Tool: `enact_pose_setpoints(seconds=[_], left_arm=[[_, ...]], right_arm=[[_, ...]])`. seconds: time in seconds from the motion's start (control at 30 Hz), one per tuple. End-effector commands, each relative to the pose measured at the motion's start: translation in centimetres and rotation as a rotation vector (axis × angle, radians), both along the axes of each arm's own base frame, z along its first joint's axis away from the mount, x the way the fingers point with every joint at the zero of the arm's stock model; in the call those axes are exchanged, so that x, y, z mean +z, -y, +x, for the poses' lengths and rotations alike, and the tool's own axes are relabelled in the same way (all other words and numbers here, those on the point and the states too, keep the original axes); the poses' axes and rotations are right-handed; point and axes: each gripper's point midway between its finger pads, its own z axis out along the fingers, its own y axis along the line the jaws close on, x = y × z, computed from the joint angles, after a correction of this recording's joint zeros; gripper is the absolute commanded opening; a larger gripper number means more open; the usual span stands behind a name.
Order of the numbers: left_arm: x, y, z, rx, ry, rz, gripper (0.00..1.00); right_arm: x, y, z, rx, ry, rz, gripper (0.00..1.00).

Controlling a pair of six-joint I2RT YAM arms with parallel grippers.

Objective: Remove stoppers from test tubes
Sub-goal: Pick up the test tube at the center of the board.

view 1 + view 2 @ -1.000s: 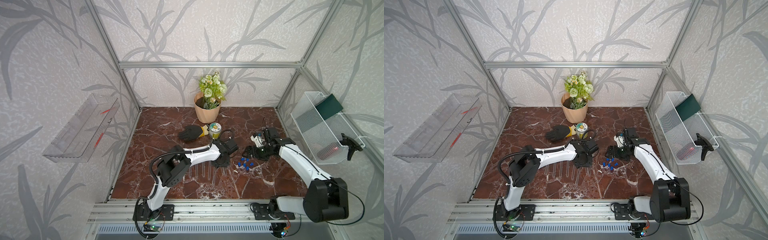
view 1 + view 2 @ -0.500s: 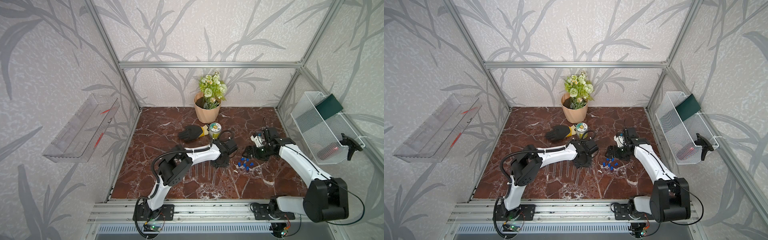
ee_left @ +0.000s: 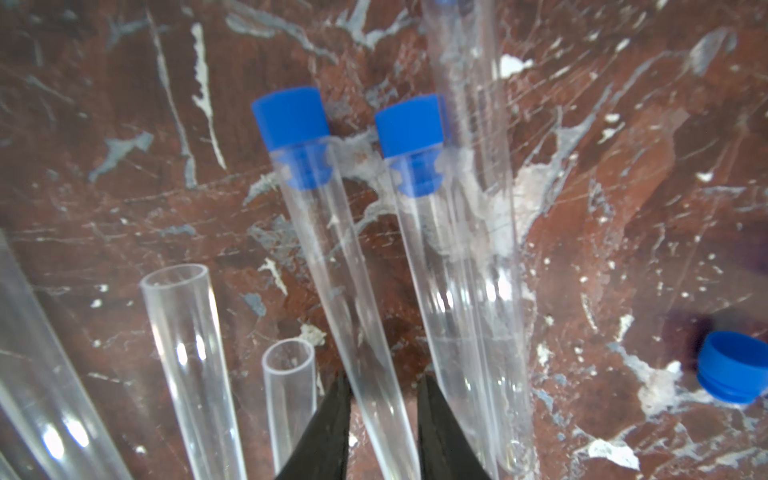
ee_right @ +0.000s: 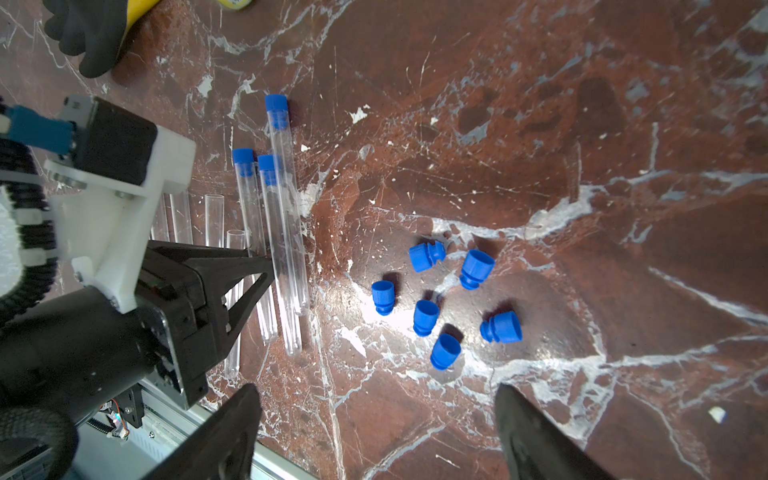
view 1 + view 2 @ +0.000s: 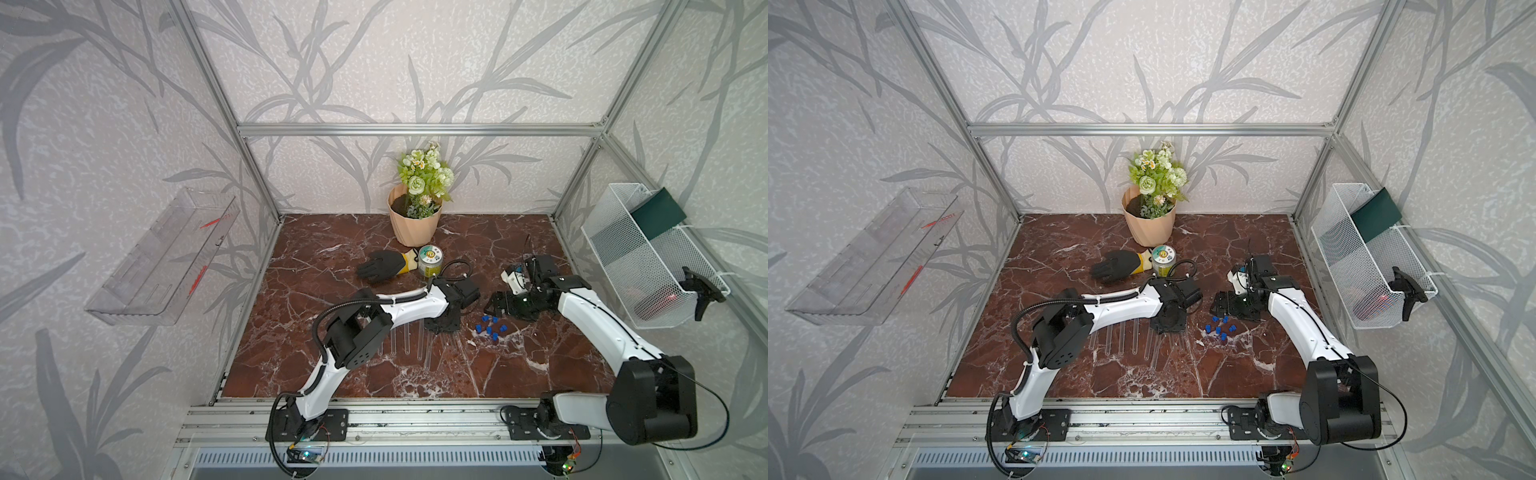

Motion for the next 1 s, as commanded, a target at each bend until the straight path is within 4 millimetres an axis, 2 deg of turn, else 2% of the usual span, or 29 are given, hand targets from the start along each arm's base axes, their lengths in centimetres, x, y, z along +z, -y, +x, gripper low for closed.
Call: enact_pose_setpoints(seconds=[0.0,0.23,0.97], left_arm=[[-1.2,-1.8,0.2,-0.010,-0.002,0.111,0.28],[-1.3,-2.0,0.2,-0.013,-0.004,0.125,0.24],[-1.7,-2.4,1.5,0.013,-0.002,0.107,0.28]], right_arm=[[1.0,0.0,0.4,0.014,0.026,-0.007,0.88],[1.0,0.1,0.4,0.011,0.028,-0.008,0.88],[1.1,0.2,0.2,0.009,0.035,-0.018,0.89]])
